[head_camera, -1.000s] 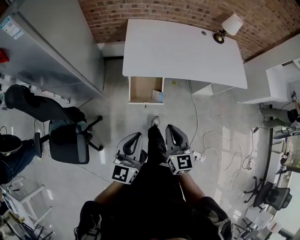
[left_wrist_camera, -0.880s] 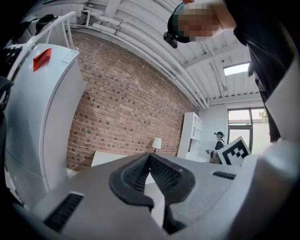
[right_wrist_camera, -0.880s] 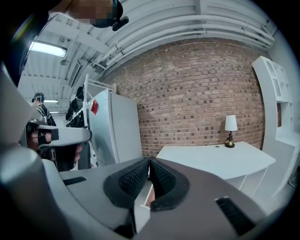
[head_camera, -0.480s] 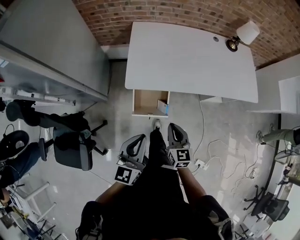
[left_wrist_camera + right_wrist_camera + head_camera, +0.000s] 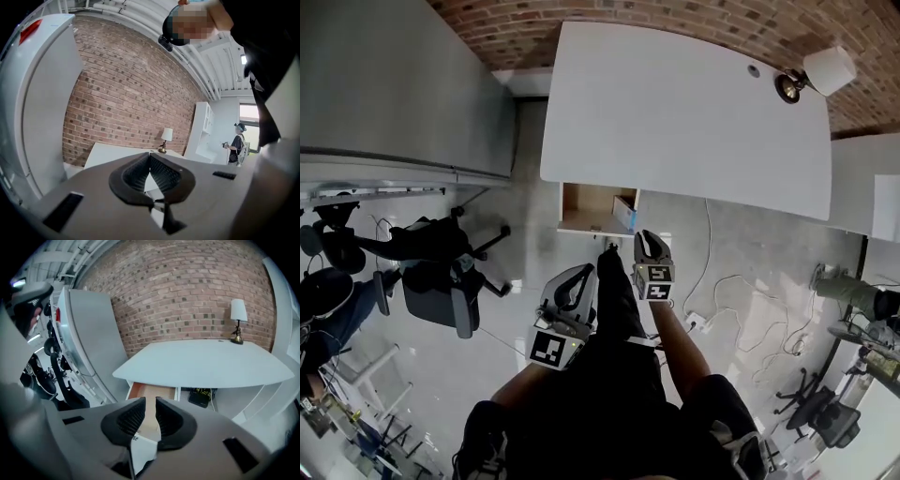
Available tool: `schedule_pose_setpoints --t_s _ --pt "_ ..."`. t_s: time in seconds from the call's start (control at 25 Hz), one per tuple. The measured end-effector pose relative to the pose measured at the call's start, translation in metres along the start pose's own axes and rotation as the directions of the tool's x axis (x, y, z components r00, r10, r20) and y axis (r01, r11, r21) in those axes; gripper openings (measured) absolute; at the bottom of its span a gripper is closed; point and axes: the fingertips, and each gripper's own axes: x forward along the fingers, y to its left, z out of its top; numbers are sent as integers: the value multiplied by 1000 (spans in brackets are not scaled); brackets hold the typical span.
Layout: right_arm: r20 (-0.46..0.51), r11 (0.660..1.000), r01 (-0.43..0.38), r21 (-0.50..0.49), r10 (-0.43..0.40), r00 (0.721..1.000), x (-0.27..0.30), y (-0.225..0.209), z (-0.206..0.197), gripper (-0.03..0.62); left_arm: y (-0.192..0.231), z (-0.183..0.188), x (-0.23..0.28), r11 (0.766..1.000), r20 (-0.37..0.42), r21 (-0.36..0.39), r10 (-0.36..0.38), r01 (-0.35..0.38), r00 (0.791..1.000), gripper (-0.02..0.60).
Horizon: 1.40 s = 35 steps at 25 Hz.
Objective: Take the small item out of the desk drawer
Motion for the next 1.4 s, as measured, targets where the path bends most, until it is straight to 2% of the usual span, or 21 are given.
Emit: schedule_pose_setpoints --t_s 0.12,0.32,0.6,0.76,0.88,0.92,1.04,1.16,1.28,1.4 --pt "-90 999 5 35 -2 996 39 -22 -34 135 6 -6 13 1000 -16 -1 12 -12 1000 9" --pt "-249 998 29 53 -15 968 98 -53 -96 135 16 -19 34 1000 -31 -1 31 -31 999 9" --pt "-387 998 32 63 -5 922 154 -68 -160 149 30 -40 50 998 -52 -29 58 -59 997 9" --pt "-445 997 55 58 -23 895 174 -78 -181 155 38 -51 58 996 -65 -49 66 -69 996 9" --pt "-481 997 62 55 -28 876 185 -82 -195 155 45 -52 63 995 -34 -67 73 -75 997 9" --pt "-486 997 63 52 -30 873 188 -82 -197 155 48 -52 64 994 -28 -71 76 -78 997 9" --pt "-484 997 59 55 -25 875 197 -79 -200 155 55 -65 65 994 -83 -63 79 -84 993 9" --pt "-503 997 60 54 -25 864 201 -77 -206 153 61 -67 66 992 -89 -76 90 -97 992 9" --pt "-520 997 68 37 -39 853 205 -77 -210 123 66 -63 66 989 -42 -98 103 -107 994 9" --pt "-513 997 75 33 -48 857 209 -76 -208 107 68 -58 64 987 24 -117 110 -107 994 9"
